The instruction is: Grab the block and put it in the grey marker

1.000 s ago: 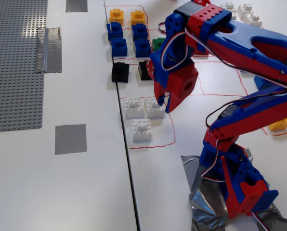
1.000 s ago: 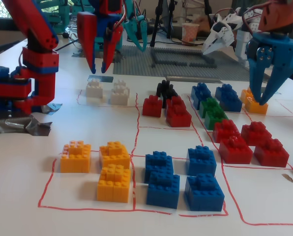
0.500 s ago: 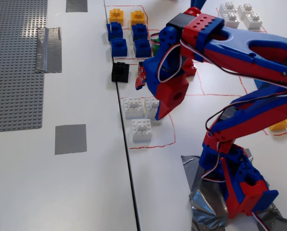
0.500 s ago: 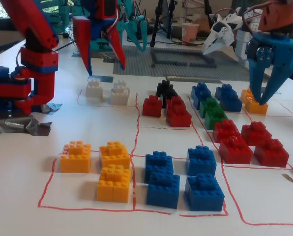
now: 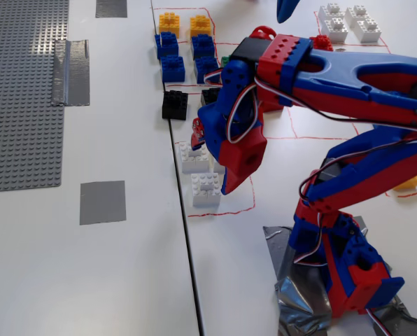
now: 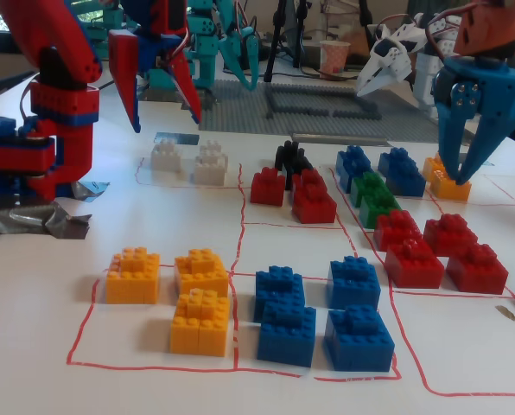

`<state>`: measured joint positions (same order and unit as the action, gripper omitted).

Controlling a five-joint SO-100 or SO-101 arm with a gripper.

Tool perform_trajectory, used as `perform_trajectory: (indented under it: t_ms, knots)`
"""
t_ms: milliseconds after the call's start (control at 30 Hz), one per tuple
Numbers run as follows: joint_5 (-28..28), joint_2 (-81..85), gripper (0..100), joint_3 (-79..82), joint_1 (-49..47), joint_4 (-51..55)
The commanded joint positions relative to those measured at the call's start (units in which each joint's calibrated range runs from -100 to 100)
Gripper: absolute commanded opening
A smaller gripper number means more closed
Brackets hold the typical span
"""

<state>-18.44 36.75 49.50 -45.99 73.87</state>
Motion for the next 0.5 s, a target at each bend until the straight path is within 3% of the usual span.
perform_trajectory:
  t_ms: [0,467]
  knots:
    - [-1.42,1.2,38,-1.0,-0.82,-0.72]
    - [-4.44,-0.04,32,4.9,-1.9,-7.54]
